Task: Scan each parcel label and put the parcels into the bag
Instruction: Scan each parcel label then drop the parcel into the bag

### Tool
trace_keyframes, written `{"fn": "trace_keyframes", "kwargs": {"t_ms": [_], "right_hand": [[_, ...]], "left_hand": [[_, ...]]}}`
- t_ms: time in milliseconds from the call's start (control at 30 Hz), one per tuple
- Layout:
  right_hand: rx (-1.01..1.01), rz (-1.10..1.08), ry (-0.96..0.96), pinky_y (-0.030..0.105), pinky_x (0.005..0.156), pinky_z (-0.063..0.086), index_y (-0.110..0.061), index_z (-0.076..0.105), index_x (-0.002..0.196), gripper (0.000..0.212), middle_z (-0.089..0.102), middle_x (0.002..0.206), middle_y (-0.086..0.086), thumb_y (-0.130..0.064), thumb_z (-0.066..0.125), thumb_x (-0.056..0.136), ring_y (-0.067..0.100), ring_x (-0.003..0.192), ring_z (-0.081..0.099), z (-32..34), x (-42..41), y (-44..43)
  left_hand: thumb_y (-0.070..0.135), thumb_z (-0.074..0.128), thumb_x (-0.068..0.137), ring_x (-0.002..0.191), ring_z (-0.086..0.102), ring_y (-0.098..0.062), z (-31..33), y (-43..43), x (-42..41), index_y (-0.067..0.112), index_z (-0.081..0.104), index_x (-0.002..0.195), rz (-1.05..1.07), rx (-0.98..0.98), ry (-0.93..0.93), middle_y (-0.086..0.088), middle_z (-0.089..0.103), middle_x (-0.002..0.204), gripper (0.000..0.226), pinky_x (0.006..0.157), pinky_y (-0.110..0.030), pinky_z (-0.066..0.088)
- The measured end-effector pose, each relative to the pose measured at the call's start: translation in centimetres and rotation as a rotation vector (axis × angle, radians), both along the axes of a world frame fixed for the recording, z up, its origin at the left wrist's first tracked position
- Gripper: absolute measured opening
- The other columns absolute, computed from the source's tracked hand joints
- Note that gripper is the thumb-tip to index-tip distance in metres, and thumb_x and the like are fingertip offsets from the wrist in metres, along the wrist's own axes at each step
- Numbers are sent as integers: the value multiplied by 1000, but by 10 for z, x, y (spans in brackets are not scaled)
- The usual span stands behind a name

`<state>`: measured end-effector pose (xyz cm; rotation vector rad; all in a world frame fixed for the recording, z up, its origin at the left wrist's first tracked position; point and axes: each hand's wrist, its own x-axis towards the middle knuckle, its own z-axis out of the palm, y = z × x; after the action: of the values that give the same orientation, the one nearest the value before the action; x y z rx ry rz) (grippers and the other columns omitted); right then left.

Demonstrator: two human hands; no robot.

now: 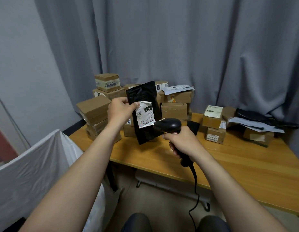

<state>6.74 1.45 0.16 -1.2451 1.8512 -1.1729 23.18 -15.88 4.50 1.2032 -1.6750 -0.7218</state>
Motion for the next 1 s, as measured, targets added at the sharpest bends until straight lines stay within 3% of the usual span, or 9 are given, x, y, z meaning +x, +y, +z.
{"fn": "trace_keyframes", "kwargs": {"t_ms": [200, 367, 533, 767, 1000], "right_hand": [[2, -9, -14, 31, 48, 47, -7, 68, 77, 30, 59, 55, 5, -29, 69, 98, 19, 45, 55, -3, 0, 0], [-26, -34, -64, 30, 47, 47, -9, 68, 82, 23, 60, 56, 4, -25, 68, 98, 18, 45, 55, -9, 6, -5], [-68, -38, -94, 29, 47, 48, -9, 69, 91, 15, 64, 66, 6, -23, 69, 97, 17, 48, 59, -19, 26, -15], [-66, -20, -107, 36, 57, 52, -9, 67, 87, 18, 66, 69, 9, -25, 71, 95, 22, 53, 61, -46, 73, -38], [-3, 43, -120, 34, 54, 50, -5, 70, 87, 21, 64, 68, 8, -25, 70, 95, 20, 51, 59, -57, 110, -47]], "left_hand": [[42, 82, 83, 69, 62, -18, -2, -2, 3, 18, 73, 77, -14, -19, -21, 0, 68, 72, 26, 73, -47, 58], [42, 82, 83, 66, 60, -12, -10, 13, 21, 26, 67, 70, 34, -37, -49, 13, 62, 66, 25, 63, -30, 46], [45, 78, 85, 68, 61, -13, -31, 45, 66, 23, 66, 72, 121, -71, -195, 7, 64, 69, 28, 62, -34, 48], [40, 77, 84, 65, 59, -16, -63, 77, 154, 17, 65, 72, 287, -30, -303, 5, 59, 66, 29, 57, -32, 39], [33, 80, 83, 75, 65, -22, -98, 87, 241, 22, 71, 77, 429, 90, -372, 6, 67, 72, 15, 65, -36, 48]]}}
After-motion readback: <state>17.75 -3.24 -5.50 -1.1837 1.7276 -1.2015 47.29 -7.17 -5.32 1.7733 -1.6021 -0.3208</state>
